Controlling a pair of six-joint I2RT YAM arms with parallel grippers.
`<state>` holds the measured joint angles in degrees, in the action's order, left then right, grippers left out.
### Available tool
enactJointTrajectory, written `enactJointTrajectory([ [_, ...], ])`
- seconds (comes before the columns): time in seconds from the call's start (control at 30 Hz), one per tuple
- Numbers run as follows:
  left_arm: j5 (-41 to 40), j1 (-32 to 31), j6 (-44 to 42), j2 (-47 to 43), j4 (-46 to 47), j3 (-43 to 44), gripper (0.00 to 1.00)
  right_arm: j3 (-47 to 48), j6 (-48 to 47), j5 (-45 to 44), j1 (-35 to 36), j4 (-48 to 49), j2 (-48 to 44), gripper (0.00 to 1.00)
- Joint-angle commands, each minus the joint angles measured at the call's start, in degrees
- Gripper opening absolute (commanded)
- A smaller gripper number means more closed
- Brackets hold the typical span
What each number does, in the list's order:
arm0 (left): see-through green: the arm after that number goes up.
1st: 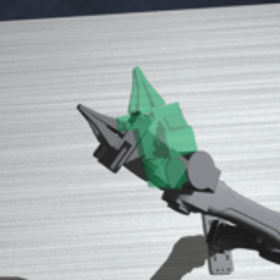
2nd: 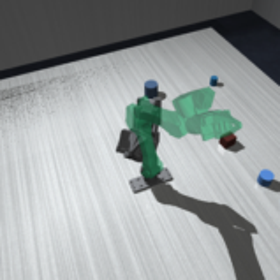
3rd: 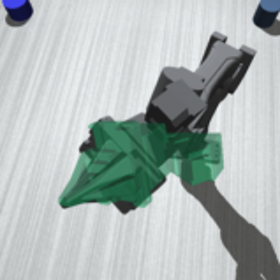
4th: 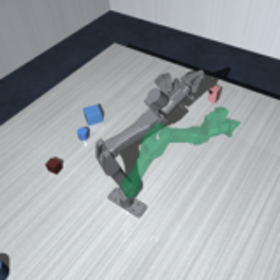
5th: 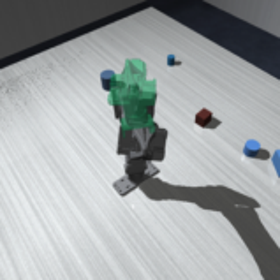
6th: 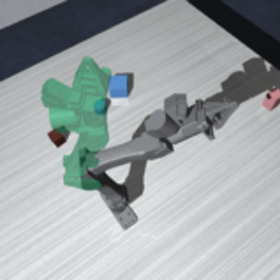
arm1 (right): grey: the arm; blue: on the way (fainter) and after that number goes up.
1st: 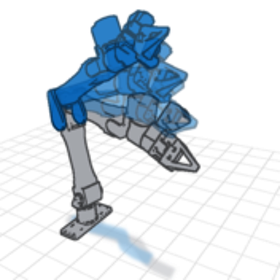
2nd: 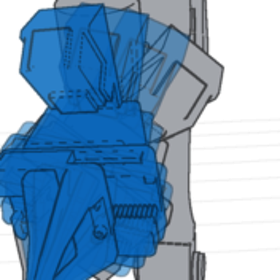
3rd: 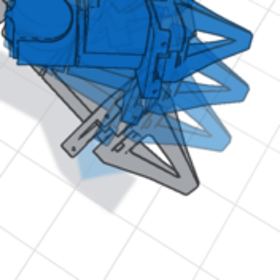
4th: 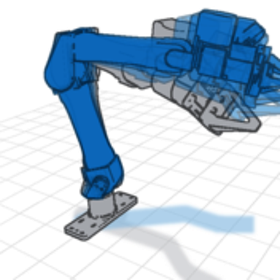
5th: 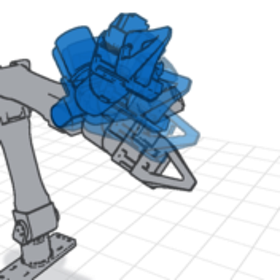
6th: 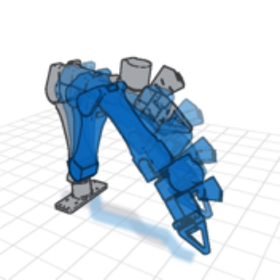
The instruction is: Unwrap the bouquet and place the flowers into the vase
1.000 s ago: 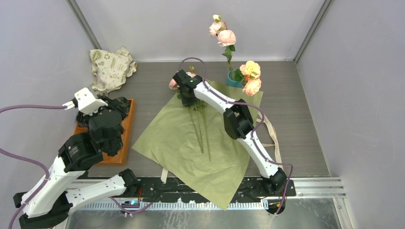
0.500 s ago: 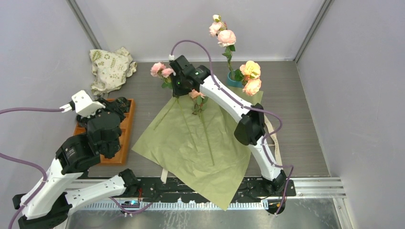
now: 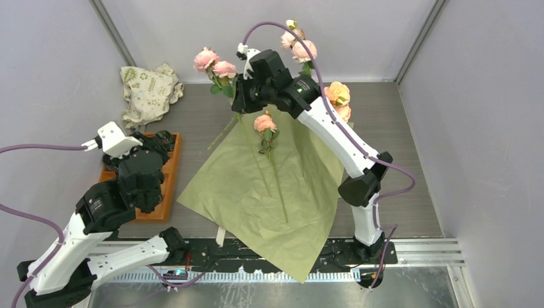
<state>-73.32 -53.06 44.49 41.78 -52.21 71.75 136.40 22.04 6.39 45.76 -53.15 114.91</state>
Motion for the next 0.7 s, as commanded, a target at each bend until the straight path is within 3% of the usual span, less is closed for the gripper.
enactJointTrajectory([
  [0.0,0.47,0.15,1.19,0.56,0.83,-0.33,0.29,-1.42,-2.37,2.14,0.11,0.64,-5.36,0.01],
  [0.07,1.15,0.15,1.35,0.66,0.88,-0.51,0.29,-6.42,-2.26,2.46,0.23,-0.03,-7.08,0.01],
  [0.27,5.64,0.19,-1.83,0.82,5.88,-3.89,0.29,-34.41,0.52,-0.03,1.13,6.84,-16.22,0.01],
  [0.43,10.82,0.15,-1.34,5.37,7.8,-3.73,0.3,-43.15,1.49,-0.85,1.95,8.03,-18.9,0.01],
  [0.67,16.14,0.3,-0.63,8.25,9.04,-3.02,0.32,-51.04,2.64,-1.51,2.79,8.58,-21.08,0.24],
])
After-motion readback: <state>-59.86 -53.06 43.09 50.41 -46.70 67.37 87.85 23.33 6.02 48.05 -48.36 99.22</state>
